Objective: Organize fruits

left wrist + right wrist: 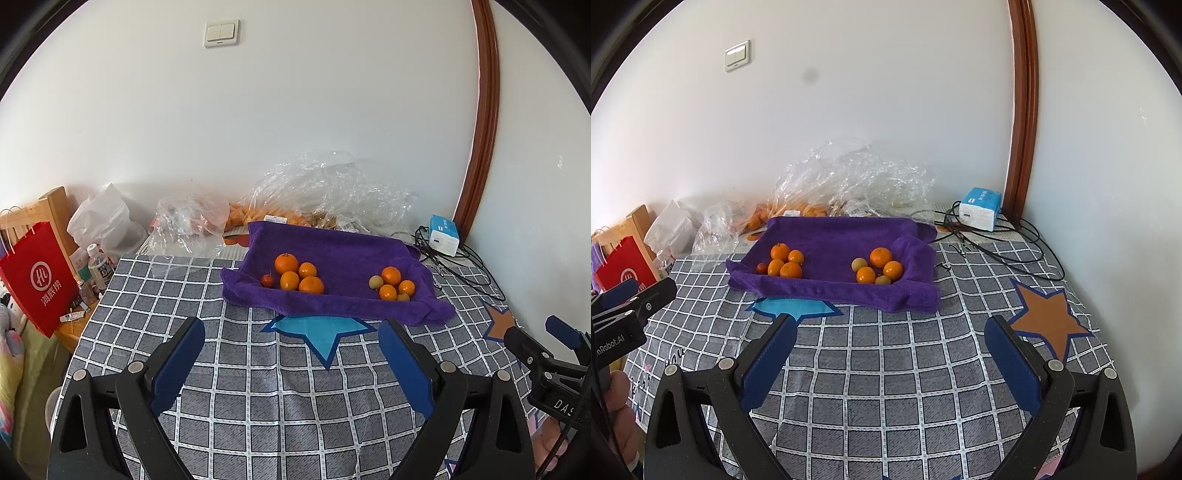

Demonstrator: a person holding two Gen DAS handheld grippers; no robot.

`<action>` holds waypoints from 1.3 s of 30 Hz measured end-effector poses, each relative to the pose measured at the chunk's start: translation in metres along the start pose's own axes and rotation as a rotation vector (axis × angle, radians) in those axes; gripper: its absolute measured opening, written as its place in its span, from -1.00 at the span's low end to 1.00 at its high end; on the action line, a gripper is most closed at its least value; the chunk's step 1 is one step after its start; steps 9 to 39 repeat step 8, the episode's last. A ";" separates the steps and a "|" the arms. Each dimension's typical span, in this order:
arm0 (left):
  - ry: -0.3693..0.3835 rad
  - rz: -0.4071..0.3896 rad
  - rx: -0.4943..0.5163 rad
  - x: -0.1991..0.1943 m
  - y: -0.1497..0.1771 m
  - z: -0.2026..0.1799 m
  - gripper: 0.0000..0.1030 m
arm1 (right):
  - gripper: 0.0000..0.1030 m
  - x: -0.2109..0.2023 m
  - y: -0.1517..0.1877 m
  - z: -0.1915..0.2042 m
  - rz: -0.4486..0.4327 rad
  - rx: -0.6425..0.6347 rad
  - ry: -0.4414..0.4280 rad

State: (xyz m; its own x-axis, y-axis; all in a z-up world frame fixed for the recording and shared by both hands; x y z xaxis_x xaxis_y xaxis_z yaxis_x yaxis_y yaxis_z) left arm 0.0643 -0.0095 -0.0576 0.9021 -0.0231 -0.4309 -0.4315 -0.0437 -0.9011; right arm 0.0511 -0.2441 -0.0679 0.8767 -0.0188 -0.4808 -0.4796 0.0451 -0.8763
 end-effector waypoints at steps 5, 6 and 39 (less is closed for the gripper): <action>-0.005 0.002 0.001 0.000 -0.001 0.000 0.86 | 0.95 0.001 0.000 0.000 0.003 0.002 0.000; -0.007 0.003 0.001 0.000 -0.001 0.000 0.86 | 0.95 0.001 0.000 0.000 0.004 0.002 0.000; -0.007 0.002 0.001 0.000 -0.001 0.000 0.86 | 0.95 0.002 0.001 0.000 0.006 0.002 0.000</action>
Point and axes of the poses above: each gripper's, at about its wrist camera, not at the fingertips, and x roughly the way its jaws point, z to its left, y to its underside, the point moved 4 cm from there along x, roughly the way its jaws point, and after that the axes turned 10 degrees about -z, right-handed, at the moved point
